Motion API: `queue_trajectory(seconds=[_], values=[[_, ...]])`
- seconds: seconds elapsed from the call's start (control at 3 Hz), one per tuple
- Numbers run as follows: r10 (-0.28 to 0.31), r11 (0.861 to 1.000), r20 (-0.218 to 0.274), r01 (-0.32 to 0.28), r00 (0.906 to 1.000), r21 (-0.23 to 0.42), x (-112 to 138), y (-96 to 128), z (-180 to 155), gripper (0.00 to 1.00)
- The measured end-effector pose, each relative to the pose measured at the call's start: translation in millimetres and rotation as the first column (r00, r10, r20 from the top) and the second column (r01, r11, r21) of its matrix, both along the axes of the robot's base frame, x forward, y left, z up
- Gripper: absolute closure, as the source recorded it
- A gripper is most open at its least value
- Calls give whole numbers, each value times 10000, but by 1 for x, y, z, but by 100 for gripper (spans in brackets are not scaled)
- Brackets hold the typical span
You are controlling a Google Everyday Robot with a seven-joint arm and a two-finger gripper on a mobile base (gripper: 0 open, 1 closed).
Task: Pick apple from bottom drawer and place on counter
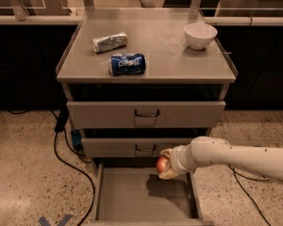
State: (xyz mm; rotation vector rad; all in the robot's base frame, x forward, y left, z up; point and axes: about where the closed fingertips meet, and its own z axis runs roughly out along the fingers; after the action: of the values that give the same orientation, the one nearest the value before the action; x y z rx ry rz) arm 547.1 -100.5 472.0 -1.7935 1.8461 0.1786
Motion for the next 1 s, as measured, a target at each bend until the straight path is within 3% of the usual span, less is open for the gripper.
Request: queue_trajectory(seconds=[0.33, 0.67, 1.0], values=[[404, 9986, 536, -385, 9977, -358, 6, 13, 40, 100], [992, 9925, 1247, -891, 9872, -841, 18, 32, 106, 100], [1672, 9798, 1890, -1418, 9676, -1407, 27, 55, 191, 100]])
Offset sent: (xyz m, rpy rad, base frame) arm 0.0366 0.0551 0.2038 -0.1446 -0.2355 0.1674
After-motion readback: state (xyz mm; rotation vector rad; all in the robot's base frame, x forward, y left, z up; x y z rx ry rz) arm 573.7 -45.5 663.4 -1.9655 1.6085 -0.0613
